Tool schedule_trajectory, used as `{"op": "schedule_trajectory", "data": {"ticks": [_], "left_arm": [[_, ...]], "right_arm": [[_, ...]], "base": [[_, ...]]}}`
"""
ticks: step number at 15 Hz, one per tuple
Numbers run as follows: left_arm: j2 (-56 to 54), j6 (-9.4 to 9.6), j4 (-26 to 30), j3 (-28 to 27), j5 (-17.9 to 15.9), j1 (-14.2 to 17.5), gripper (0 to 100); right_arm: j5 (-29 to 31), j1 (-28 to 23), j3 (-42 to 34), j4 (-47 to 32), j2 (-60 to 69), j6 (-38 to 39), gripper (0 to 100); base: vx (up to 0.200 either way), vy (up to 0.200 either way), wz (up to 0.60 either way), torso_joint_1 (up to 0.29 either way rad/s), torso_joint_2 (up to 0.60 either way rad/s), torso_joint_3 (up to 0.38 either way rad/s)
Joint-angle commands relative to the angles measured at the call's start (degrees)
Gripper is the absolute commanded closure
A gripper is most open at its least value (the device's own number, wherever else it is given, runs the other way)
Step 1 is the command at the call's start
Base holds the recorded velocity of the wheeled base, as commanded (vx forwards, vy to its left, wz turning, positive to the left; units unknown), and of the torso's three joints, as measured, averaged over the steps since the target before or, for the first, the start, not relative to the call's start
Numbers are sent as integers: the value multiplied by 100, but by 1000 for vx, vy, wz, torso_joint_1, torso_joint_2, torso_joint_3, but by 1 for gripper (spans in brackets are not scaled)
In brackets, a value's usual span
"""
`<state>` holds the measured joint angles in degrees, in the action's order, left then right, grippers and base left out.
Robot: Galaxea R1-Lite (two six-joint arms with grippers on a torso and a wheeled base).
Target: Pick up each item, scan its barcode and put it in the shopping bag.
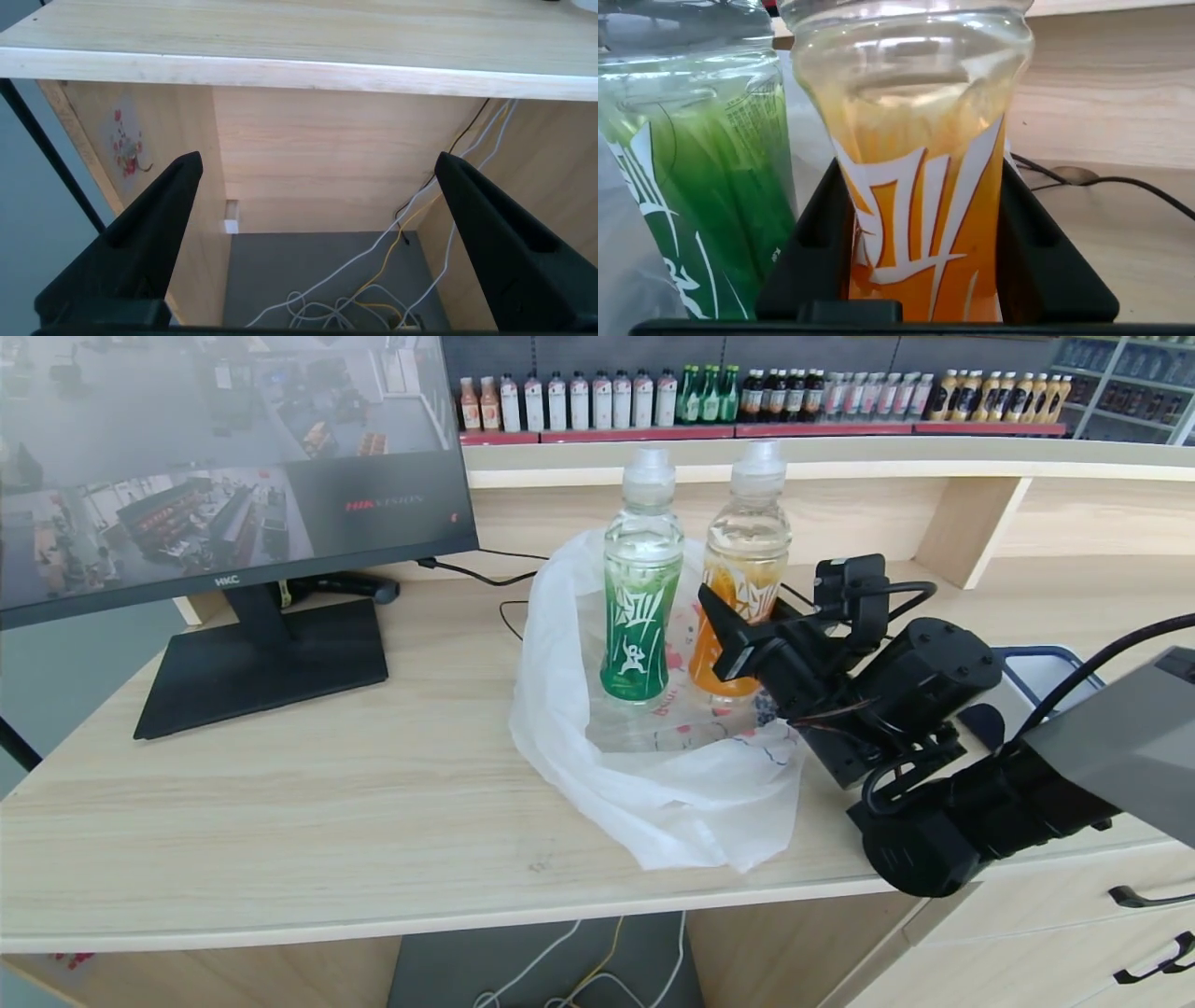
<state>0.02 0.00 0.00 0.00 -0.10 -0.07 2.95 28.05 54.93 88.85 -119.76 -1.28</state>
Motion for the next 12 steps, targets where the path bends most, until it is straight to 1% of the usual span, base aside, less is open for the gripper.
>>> {"op": "schedule_trajectory", "data": {"ticks": [1, 4, 12], "left_arm": [[-2, 0, 0, 0, 1, -1, 0], [-2, 9, 0, 0, 1, -1, 0], [-2, 0, 0, 0, 1, -1, 0]], "right_arm": [[13, 16, -105, -16, 23, -4, 100], [21, 104, -308, -8, 155, -4, 100], [83, 113, -712, 80, 102, -21, 100]], "base": [[0, 0, 0, 0, 0, 0], [0, 0, 0, 0, 0, 0], [0, 0, 0, 0, 0, 0]]}}
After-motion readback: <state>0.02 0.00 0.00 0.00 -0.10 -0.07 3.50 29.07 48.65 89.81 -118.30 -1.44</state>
